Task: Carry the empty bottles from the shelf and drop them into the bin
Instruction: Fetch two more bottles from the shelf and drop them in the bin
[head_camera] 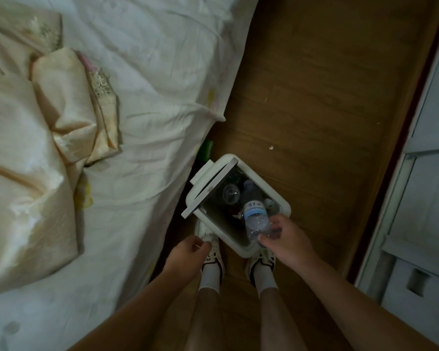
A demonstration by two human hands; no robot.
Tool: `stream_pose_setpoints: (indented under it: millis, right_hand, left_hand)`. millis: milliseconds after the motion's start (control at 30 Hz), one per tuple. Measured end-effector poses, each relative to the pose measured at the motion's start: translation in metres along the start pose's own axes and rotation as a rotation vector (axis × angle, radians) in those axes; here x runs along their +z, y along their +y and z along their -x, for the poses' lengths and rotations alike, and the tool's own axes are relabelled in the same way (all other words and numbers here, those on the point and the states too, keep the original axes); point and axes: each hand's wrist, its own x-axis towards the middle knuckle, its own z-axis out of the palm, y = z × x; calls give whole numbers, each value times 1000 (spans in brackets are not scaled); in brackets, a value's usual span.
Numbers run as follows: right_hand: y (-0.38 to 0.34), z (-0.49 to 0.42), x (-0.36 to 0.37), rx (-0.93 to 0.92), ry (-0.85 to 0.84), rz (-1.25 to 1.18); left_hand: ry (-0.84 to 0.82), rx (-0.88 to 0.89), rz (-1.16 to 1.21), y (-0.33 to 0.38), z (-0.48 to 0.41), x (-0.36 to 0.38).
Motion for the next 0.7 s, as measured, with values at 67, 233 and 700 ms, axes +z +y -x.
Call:
stream_pose_setpoints:
  millis: [67, 233, 700]
  right_hand:
    - [1, -5, 4, -32, 21, 44]
    - [-9, -18, 34, -222, 9, 158]
    - [11, -3, 10, -267, 168, 10]
  left_hand:
    - [15, 6, -8, -5, -1, -7]
    - [16, -14, -59, -16, -5, -20]
    - [1, -11, -107, -23, 10, -16]
